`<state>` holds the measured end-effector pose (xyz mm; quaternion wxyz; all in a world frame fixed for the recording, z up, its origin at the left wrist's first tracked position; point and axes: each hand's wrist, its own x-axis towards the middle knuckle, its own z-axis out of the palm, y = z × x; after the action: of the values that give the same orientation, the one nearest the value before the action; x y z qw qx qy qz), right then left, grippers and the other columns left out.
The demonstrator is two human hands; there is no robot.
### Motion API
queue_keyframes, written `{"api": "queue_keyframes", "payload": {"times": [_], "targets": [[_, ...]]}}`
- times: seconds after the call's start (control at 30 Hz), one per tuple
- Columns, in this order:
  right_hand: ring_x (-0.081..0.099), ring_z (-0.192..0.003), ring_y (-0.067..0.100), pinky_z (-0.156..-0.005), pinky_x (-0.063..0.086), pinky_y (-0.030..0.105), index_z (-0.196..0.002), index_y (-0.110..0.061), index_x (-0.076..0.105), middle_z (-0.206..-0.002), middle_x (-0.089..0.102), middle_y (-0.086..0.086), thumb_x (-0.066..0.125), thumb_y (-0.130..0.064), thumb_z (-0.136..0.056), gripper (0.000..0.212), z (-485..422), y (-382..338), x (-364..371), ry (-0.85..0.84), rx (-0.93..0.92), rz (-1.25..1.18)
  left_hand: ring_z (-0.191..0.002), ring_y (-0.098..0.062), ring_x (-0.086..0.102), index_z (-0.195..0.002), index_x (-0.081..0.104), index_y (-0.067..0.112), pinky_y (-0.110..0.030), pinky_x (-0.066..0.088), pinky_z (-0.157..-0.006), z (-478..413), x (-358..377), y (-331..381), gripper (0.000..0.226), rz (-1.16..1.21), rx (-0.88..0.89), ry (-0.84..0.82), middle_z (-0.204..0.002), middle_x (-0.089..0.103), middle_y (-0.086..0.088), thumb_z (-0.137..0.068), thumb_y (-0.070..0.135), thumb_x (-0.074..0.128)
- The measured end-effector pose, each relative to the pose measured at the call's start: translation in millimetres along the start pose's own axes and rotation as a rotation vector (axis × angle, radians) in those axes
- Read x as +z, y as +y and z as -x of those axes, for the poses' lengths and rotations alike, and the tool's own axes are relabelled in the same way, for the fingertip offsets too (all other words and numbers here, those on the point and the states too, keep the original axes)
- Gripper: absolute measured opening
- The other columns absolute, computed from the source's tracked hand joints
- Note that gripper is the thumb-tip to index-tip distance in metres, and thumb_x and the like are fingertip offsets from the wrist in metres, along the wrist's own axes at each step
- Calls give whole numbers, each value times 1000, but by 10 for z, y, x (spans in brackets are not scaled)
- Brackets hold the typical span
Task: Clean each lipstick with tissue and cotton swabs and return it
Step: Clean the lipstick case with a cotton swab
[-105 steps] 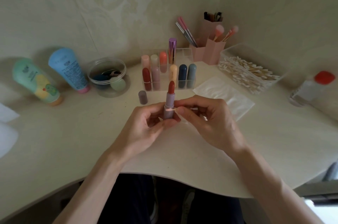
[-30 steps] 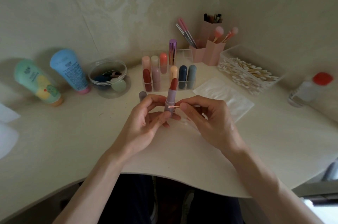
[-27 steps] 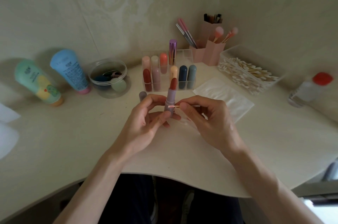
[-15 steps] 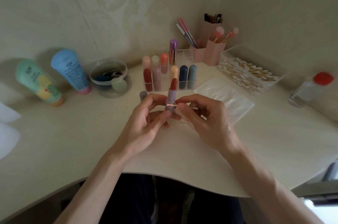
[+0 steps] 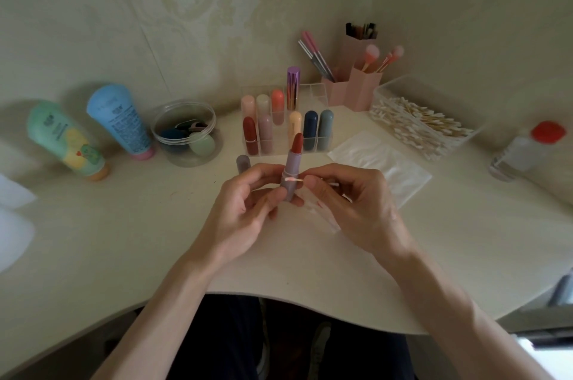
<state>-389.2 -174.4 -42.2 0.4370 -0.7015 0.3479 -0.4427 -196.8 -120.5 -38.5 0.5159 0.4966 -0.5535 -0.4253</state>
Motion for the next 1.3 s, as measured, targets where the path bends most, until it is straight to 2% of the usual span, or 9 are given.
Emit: {"api": "queue_keyframes", "payload": {"times": [0.1, 0.2, 0.37, 0.5, 0.57, 0.73, 0.87, 1.1, 1.3], "targets": [[76, -85, 7, -77, 55, 17, -103, -11, 81, -96, 81, -9, 72, -8, -97, 12, 1, -5, -5, 9, 0, 5, -98, -17, 75, -125, 65, 7, -21, 55, -79, 11, 4, 13, 29, 30, -12, -42, -106, 78, -2, -96, 11, 65], [75, -83, 8, -74, 53, 17, -102, -12, 81, -93, 81, -9, 72, -8, -97, 11, 0, -11, 15, -3, -19, 18, -103, -21, 75, -122, 66, 9, -31, 59, -92, -1, -6, -13, 41, 34, -19, -22, -111, 77, -3, -83, 16, 78], [74, -80, 19, -71, 58, 30, -103, -11, 81, -92, 81, -6, 71, -8, -98, 11, 5, -13, 41, -19, -33, 4, -94, -25, 76, -116, 72, 14, -22, 54, -74, -19, -18, -35, 35, 60, -37, 40, -99, 80, -5, -82, 19, 78], [75, -84, 9, -75, 55, 20, -104, -11, 81, -95, 81, -9, 73, -8, -97, 12, 15, 0, 18, -20, -23, -15, -101, -15, 74, -117, 74, 5, -17, 52, -86, -15, -28, -27, 33, 57, 3, 47, -105, 78, -4, -83, 6, 75], [76, -87, 9, -78, 55, 19, -105, -11, 81, -98, 81, -9, 72, -8, -97, 12, 17, -1, 11, -28, -28, -23, -102, -18, 75, -117, 74, 5, -20, 54, -89, -13, -31, -40, 34, 55, 12, 46, -105, 78, -5, -83, 2, 76], [77, -91, 12, -80, 56, 20, -105, -8, 81, -99, 81, -6, 72, -6, -97, 12, 4, -1, 1, -22, -39, -28, -92, -27, 78, -112, 70, 2, -28, 61, -82, -20, -16, -9, 39, 144, -24, 110, -99, 79, -12, -74, 5, 80], [77, -91, 10, -81, 55, 18, -104, -9, 81, -98, 81, -7, 71, -6, -97, 12, 14, -12, -5, -12, -43, -20, -94, -25, 78, -112, 71, 0, -24, 60, -82, -14, -3, -15, 26, 160, -23, 62, -101, 80, -10, -86, -4, 70], [77, -91, 11, -81, 56, 20, -104, -9, 81, -99, 81, -6, 72, -6, -96, 12, 7, 2, 30, 4, -47, -15, -97, -22, 77, -109, 74, 9, -24, 58, -87, 1, 1, 23, 38, 75, -29, 20, -101, 80, -4, -73, 11, 85], [75, -88, 7, -77, 53, 16, -105, -6, 82, -99, 81, -8, 73, -6, -96, 13, 13, 21, 39, -6, -56, -19, -103, -19, 76, -110, 76, 13, -30, 57, -95, -5, -19, 0, 30, 58, -46, 50, -107, 80, 0, -80, 14, 81]]}}
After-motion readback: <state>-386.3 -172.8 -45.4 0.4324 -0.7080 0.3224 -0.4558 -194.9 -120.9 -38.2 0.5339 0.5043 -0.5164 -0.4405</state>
